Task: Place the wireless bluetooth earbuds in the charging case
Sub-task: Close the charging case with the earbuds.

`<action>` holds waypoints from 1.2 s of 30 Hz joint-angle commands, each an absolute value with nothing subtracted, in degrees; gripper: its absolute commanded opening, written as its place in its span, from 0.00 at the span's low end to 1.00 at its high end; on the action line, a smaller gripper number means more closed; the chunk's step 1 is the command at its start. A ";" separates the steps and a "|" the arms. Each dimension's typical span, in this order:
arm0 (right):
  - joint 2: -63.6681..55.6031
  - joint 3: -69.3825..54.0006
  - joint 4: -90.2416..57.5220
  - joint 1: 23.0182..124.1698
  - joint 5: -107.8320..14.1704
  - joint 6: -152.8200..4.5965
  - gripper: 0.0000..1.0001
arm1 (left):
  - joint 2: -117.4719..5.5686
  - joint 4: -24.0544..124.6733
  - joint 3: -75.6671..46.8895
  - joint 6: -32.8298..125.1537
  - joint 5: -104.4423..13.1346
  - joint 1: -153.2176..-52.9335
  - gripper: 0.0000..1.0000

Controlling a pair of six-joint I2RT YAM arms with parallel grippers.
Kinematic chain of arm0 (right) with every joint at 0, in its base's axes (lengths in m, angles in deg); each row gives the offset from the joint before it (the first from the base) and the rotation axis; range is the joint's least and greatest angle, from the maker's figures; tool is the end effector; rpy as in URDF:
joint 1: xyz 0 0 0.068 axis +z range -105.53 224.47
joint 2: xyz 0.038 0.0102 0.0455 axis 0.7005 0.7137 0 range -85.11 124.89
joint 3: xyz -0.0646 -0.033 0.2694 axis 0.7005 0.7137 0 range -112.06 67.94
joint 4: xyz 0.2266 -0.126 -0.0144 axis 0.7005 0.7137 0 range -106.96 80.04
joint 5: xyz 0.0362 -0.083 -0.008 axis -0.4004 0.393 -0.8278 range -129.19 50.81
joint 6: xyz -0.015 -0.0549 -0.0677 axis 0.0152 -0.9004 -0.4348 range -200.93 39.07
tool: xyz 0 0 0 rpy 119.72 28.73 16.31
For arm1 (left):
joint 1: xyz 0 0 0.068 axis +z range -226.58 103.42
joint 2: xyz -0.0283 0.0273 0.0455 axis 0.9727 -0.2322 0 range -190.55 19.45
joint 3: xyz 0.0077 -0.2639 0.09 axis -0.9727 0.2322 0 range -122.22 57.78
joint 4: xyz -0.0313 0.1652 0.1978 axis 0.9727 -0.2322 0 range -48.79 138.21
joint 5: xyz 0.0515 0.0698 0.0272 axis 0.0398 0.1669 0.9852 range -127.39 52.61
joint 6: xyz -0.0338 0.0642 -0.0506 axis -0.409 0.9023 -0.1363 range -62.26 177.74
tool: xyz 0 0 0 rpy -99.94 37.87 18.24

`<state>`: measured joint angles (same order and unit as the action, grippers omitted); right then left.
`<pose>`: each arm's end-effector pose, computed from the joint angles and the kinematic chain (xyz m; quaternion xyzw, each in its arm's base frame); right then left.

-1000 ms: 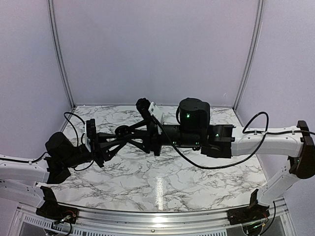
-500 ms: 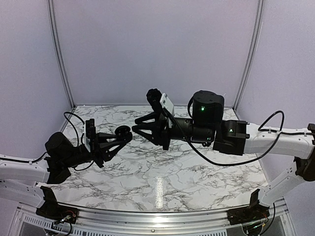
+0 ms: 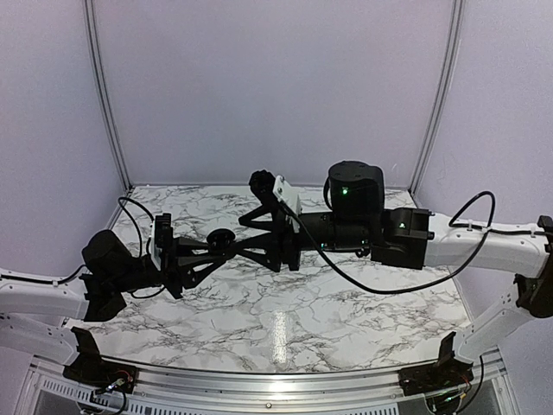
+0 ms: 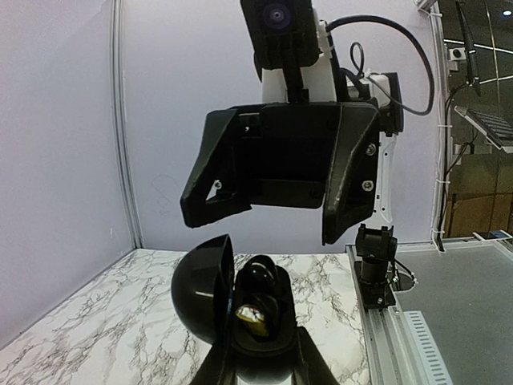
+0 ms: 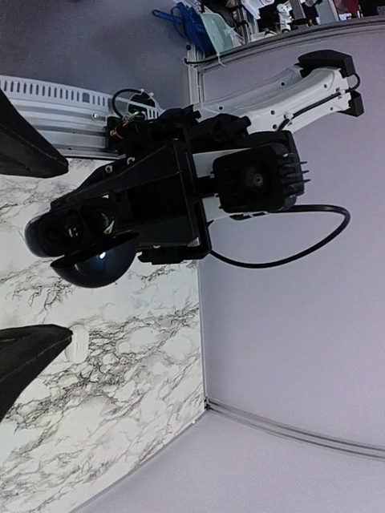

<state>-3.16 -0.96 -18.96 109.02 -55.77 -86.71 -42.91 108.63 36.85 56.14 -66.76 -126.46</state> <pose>0.1426 0.3520 0.3562 -0.5149 0.5716 0.4057 0.4936 0.1324 -0.2170 0.2836 0.4181 0.4283 -0.4747 0.6454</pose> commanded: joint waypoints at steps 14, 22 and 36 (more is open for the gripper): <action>-1.57 -4.22 -12.91 106.25 -68.98 -91.09 0.68 | -45.32 107.78 32.34 54.81 -71.21 -126.59 0.00; -1.22 -4.94 -12.80 106.48 -72.10 -92.55 0.66 | -45.80 107.79 31.96 53.92 -70.45 -126.60 0.00; -4.39 -3.43 -10.92 108.67 -73.96 -96.85 0.58 | -46.35 107.21 31.56 48.98 -65.16 -125.87 0.00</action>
